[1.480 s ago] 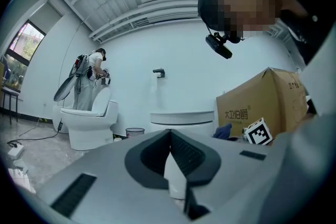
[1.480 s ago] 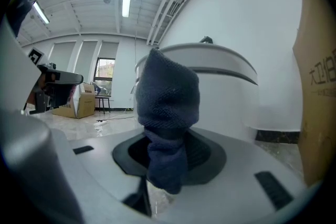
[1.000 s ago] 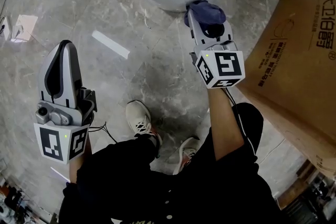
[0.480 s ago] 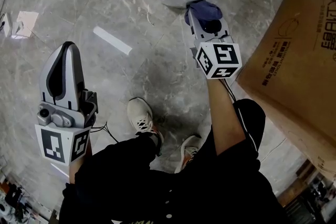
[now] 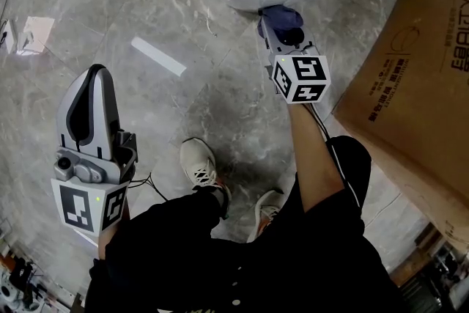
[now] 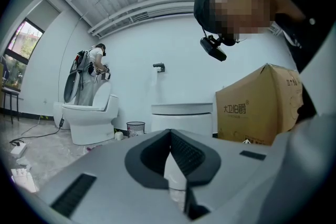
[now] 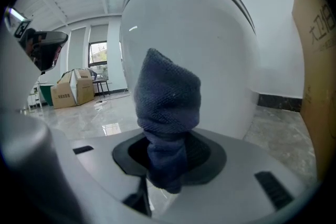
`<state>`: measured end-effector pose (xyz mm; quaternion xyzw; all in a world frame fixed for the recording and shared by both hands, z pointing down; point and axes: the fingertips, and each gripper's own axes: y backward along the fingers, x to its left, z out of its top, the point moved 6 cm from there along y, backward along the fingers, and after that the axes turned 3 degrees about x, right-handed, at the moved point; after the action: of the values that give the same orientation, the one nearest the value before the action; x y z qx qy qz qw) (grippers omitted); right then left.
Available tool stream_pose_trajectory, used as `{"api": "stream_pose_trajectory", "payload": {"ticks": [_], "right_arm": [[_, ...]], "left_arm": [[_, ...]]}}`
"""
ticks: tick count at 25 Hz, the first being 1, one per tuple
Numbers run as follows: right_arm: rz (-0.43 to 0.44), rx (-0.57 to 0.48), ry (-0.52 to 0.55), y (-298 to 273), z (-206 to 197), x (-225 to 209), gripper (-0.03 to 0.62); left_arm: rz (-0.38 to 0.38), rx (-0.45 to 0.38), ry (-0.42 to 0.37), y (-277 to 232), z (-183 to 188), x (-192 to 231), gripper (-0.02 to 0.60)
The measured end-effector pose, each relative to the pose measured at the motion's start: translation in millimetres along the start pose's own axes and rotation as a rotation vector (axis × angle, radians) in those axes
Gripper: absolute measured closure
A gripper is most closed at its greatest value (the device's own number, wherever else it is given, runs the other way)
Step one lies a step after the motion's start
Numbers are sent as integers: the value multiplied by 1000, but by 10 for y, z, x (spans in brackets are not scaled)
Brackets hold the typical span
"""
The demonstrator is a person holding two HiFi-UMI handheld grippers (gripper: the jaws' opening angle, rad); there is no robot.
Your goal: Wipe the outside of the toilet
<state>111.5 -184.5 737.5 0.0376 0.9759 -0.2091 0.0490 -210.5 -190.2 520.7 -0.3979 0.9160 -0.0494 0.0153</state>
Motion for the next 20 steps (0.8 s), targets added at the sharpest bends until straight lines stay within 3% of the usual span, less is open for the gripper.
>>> {"api": "stream_pose_trajectory", "payload": {"ticks": [20], "right_arm": [[-13,162,-65,-470,-623,-151,473]], "left_arm": [[16,49,22,6,-204,143,571]]}}
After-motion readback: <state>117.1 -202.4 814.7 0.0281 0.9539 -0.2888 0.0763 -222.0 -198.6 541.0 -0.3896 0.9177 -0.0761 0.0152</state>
